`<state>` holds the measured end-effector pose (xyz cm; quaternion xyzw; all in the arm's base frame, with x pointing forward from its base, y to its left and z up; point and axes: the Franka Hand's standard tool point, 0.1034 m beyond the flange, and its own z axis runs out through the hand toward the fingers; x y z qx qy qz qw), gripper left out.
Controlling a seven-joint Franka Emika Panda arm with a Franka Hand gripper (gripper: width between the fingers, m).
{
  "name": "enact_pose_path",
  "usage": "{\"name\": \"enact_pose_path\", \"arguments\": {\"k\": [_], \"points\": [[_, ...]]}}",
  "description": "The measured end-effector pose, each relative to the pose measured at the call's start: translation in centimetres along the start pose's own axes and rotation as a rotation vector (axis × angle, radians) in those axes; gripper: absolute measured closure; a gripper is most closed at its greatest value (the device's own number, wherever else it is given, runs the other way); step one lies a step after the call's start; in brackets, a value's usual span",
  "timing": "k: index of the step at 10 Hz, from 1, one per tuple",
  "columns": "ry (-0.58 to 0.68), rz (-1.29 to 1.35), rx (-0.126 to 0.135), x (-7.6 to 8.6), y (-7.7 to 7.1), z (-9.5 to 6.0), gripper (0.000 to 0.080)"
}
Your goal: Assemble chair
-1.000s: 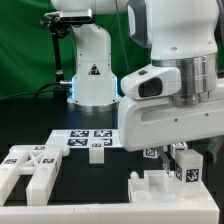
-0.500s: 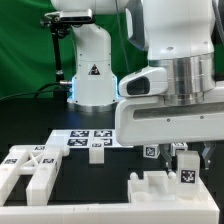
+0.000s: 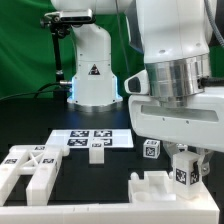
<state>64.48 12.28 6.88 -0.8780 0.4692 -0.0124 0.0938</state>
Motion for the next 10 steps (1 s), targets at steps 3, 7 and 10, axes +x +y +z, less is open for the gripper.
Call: {"name": "enact_pose_path", "arguments": {"k": [3,7,10], "points": [[0.0,-0.043,0.0,0.0,0.0,0.0,0.0326],[0.013,-0.72,-0.007,0.4,-0.1,-0.3,0.0167],[0.018,-0.91,-0.015,0.6,0.0,-0.2,0.015]]}}
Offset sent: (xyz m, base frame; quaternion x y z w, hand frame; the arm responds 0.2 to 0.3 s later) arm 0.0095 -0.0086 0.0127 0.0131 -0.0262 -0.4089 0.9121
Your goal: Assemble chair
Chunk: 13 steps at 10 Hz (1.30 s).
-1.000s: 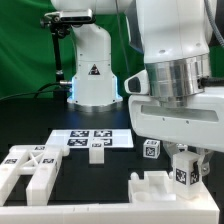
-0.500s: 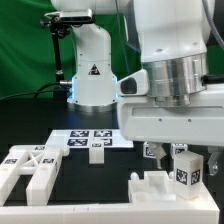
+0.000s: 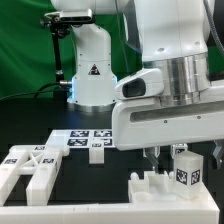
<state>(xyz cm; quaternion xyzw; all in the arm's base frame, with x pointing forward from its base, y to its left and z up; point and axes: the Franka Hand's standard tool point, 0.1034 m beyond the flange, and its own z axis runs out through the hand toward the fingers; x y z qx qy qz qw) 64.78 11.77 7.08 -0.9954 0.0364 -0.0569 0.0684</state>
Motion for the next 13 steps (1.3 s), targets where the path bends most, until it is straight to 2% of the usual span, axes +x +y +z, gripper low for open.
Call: {"name": "enact_pose_path", "arguments": {"k": [1,2,3,5,6,7,8,9,10,13], "points": [[0.016,-0.16,-0.024,0.2,-0.47,-0.09,0.0151],[0.006,-0.447,-0.056,0.16,-0.56,-0.1,0.0151],[0.004,-0.515,-0.062,0.12,-0.71,-0.07,0.0151],[0.005,-0.447,-0.06,0.12,-0.61,-0.03,0.016],[0.006,-0.408,-0.058,0.11,-0.64,-0.02,0.0337],[0.008,-0.337,-0.057,0.09,-0.67,-0.01,0.0337],[0.01,-0.276,-0.058,0.11,-0.57,0.01,0.0514],[0.015,-0.213,-0.056,0.16,-0.52,0.03,0.0512],[0.037,-0.031,-0.045,0.33,-0.32,0.1,0.0512],[0.064,0.516,-0.046,0.27,-0.07,0.13,0.0512]]}}
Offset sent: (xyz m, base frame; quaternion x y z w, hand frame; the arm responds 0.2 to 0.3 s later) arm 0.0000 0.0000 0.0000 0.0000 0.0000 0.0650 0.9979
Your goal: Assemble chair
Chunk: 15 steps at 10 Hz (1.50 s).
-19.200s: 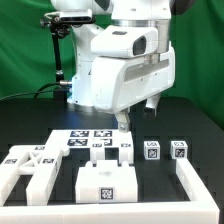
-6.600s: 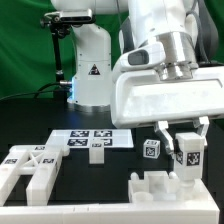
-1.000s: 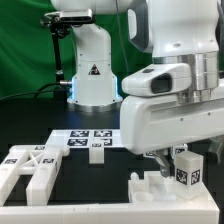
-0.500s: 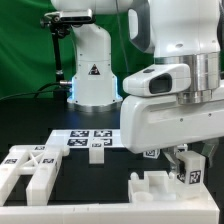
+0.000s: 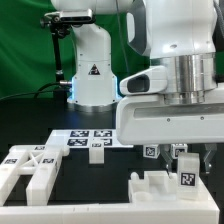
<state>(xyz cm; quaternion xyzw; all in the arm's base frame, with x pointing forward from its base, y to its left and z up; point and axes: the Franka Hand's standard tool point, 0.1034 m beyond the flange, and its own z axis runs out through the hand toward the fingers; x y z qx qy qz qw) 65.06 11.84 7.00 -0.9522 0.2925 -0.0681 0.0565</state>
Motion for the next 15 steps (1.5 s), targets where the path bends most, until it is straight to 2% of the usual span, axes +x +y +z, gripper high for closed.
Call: {"name": "enact_pose_path", "arguments": {"k": [2,4,5,6,7,9,10,13,14,15], "points": [[-0.052,0.33,0.014,0.3,0.4,-0.1,0.0511],[-0.053,0.383,0.012,0.3,0.5,-0.1,0.0511],[-0.053,0.354,0.013,0.3,0.5,-0.1,0.0404],[-0.053,0.35,0.013,0.3,0.5,-0.1,0.0265],[-0.063,0.123,0.007,0.3,0.7,0.0,0.0183],[-0.114,-0.25,-0.002,-0.6,0.4,-0.4,0.0157],[-0.099,-0.309,0.009,-0.6,0.3,-0.7,0.0157],[-0.093,-0.529,0.014,-0.4,0.6,-0.4,0.015],[-0.035,-0.934,0.003,0.4,0.5,-0.2,0.015],[-0.04,-1.012,0.002,0.4,0.6,-0.1,0.015]]}}
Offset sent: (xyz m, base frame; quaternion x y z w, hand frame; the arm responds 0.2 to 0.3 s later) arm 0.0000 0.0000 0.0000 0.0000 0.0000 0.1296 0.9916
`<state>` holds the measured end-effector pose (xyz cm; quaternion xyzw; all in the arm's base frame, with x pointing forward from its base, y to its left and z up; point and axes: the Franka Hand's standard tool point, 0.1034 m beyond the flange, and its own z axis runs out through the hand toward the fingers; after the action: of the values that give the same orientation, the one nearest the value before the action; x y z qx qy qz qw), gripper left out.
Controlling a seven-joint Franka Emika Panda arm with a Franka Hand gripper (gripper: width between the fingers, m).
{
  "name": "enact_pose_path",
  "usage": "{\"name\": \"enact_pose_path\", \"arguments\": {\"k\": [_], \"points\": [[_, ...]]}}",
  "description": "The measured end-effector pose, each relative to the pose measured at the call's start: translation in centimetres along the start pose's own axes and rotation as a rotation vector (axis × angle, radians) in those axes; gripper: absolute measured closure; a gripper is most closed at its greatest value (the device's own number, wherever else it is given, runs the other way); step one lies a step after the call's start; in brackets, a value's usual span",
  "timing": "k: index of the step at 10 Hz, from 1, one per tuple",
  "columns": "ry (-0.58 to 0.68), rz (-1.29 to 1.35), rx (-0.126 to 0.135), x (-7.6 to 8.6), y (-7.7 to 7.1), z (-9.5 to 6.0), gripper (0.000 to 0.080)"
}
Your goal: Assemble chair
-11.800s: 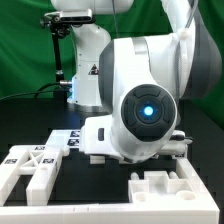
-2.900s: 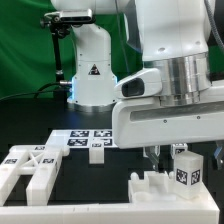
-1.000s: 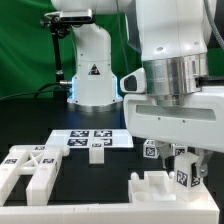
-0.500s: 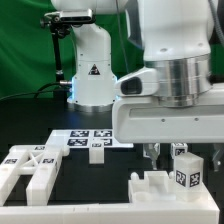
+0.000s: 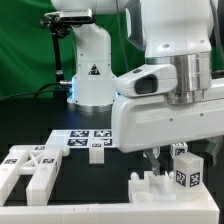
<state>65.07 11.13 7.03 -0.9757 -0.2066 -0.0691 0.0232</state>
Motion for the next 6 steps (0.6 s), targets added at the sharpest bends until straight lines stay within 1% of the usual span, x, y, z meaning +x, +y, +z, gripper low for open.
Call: {"name": "enact_pose_path", "arguments": {"k": [1,2,3,4,6], "points": [[0.0,0.031,0.0,0.0,0.01,-0.01,0.0173],[0.0,0.039,0.0,-0.03,0.02,0.02,0.0173],[0.0,0.089,0.001,-0.03,0.01,0.04,0.0356],[0.0,0.158,0.001,-0.04,0.01,0.04,0.0512],[0.0,0.32,0.003,-0.03,-0.06,0.05,0.0511]]}}
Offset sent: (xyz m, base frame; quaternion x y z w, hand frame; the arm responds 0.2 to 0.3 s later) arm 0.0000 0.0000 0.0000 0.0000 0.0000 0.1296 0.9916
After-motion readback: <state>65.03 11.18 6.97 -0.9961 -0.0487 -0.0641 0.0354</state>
